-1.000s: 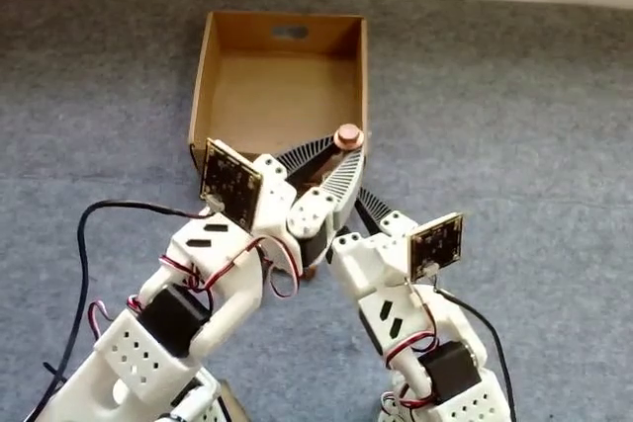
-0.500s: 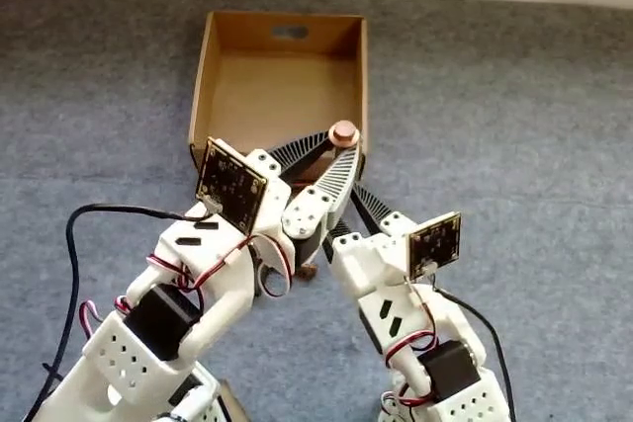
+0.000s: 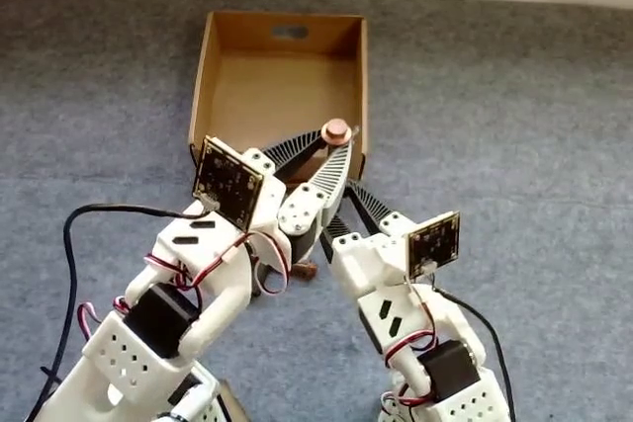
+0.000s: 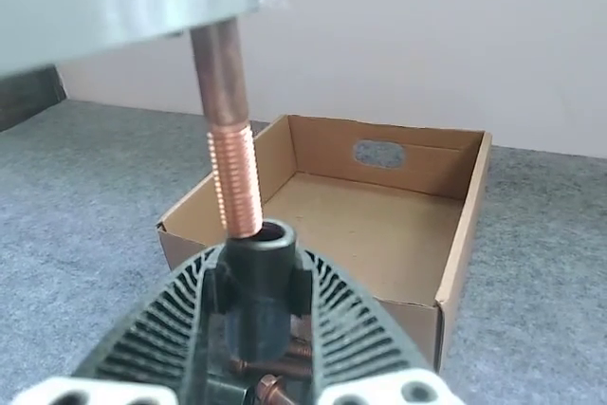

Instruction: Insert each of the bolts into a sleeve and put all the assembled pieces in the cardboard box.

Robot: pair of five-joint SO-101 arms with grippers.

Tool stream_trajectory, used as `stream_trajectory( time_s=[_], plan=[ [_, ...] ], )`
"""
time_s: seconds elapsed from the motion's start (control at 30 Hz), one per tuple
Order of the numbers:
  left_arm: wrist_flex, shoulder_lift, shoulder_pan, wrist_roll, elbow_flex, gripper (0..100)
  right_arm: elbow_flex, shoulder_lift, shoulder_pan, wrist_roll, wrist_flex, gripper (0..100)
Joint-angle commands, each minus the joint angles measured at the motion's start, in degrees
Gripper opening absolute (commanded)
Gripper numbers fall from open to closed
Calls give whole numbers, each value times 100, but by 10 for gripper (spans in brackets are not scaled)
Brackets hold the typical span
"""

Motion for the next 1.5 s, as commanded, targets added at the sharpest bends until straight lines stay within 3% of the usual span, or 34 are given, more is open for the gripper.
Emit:
stream_trajectory(
  time_s=[0.0,0.6,1.0,1.17,1.47],
  plan=[
    [-299,-84,-40,-9,-40,7,-75,-75,66,-18,-4,5],
    [-466,-48,-40,0,295,7,-75,-75,66,-18,-4,5],
    [-123,-48,-48,9,277,7,-84,-75,66,-18,-4,5],
    [-123,-40,-295,18,277,7,-101,-75,66,510,-13,5],
    [-114,-40,-330,264,303,7,-127,-75,66,545,-13,5]
  ],
)
